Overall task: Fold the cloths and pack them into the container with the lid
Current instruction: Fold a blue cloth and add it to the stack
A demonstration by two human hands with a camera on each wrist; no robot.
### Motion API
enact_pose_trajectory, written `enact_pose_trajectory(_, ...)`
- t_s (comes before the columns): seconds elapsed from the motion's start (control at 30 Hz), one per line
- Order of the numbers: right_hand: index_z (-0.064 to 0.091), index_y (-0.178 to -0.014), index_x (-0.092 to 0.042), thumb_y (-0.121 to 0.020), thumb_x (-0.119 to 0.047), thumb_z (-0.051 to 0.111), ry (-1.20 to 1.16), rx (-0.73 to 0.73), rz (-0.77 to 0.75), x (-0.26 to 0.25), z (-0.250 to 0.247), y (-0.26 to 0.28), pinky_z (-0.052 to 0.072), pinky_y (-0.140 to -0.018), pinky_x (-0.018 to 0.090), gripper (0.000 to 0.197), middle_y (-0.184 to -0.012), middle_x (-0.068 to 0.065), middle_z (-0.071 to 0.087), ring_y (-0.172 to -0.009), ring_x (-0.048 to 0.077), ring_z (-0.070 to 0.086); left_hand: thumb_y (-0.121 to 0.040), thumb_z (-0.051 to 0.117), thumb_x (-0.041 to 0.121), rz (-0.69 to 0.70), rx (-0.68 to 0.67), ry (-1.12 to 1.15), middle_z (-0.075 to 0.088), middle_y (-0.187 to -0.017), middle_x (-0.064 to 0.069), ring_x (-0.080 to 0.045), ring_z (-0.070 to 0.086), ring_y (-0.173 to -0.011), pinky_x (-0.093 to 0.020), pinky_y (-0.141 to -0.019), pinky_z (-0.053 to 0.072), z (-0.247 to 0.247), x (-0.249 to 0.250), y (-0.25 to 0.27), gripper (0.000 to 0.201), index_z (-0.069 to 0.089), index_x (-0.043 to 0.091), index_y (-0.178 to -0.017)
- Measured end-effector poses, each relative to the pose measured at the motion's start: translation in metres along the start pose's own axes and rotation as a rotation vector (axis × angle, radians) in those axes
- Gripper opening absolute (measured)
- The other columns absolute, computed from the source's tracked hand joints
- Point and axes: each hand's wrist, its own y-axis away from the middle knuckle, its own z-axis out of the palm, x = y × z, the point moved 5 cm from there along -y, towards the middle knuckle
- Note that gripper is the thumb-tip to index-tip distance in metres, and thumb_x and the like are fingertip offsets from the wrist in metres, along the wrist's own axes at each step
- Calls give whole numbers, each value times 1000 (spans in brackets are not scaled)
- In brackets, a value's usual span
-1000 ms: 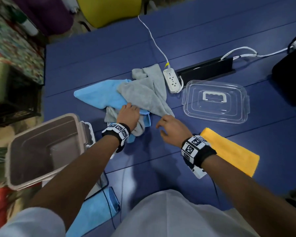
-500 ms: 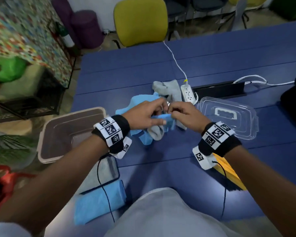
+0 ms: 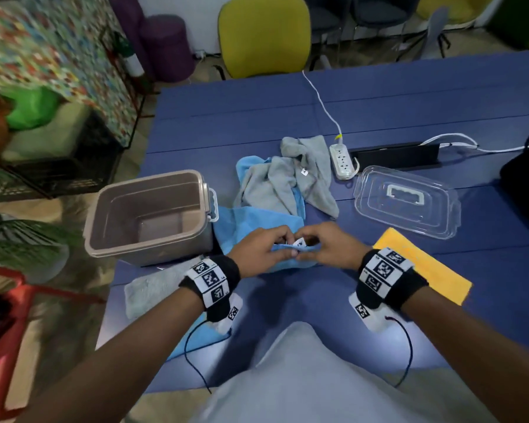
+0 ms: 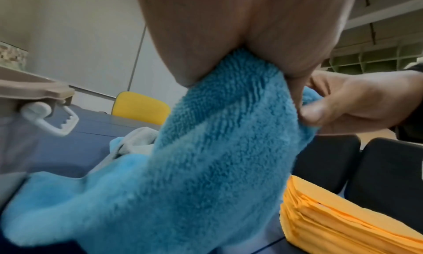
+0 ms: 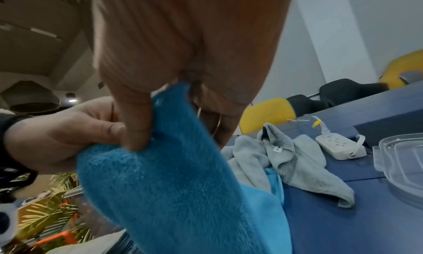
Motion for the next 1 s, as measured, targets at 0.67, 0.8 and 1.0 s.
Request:
enact_pose_trajectory(0.67,56,-109,-14,-98,-31,48,-12,713,331,54,-160,37,43,-87,38,22,-102,5,58,-98,21,53,-87,64,44,-167,381,-229,54,-66,-11,-21,49,-59,-35,-56,37,-153,-41,23,34,60,13,-75)
enact_pose_trajectory(0.8,57,-95,-13,-96,-39,45,-32,809,299,49,-172,42,43,-75,38,28,-85,4,55,-83,19,50,-87,71,19,-101,511,23,58,-66,8,-3,48,-59,-20,-59,39,-174,-28,22,14,64,14,-75)
enact_pose_trajectory(1.0,70,-98,-26,-76,-74,55,-200,935,253,55,-180,56,54,-79,55,55,-84,12,69,-83,33,67,-92,64,24,-66,694,378,66,-81,-7,-19,60,-79,-45,-80,53,-186,-38,24,29,65,-4,-87)
